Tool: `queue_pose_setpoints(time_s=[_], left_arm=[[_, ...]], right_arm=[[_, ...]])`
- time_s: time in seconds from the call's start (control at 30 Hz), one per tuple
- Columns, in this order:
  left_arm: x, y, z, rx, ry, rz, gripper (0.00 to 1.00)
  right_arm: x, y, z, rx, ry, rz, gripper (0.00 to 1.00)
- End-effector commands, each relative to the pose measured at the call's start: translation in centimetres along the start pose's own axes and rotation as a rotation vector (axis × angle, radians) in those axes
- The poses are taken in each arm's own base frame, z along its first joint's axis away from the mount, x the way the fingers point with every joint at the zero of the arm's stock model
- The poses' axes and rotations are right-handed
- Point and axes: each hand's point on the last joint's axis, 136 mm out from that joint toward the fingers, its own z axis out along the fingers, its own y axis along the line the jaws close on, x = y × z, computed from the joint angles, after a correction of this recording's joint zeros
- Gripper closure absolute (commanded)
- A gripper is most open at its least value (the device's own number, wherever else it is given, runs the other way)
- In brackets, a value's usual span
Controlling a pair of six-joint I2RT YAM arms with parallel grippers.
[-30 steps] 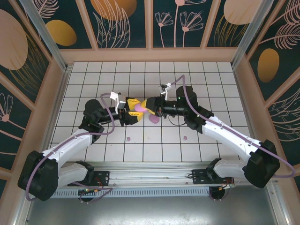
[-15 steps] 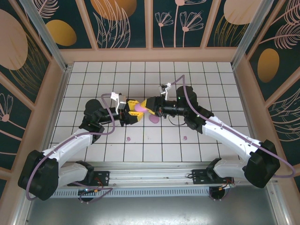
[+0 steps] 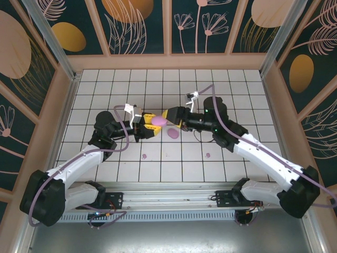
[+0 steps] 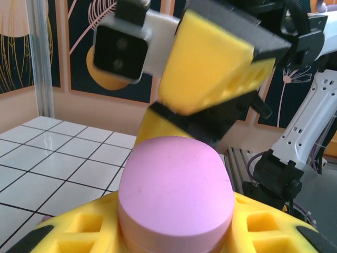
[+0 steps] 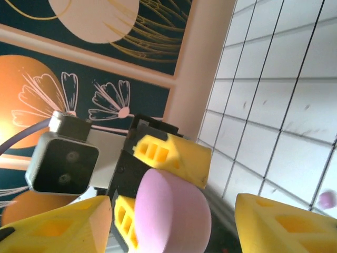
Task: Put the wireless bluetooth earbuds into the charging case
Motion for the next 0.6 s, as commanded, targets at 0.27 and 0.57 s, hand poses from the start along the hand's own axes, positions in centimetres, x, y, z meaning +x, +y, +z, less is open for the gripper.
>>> queue_pose_setpoints(time_s=[0.27, 0.57], left_arm=[[-0.9, -1.0, -0.1, 0.022, 0.071, 0.049, 0.89], [-0.9, -1.2, 0.1, 0.048, 0.075, 0.027, 0.89]], right_arm=[[1.2, 0.9, -4.4, 0.171, -0.033, -0.584, 0.39], [4.3, -1.0, -1.1, 0.215, 0.134, -0.708, 0.31]])
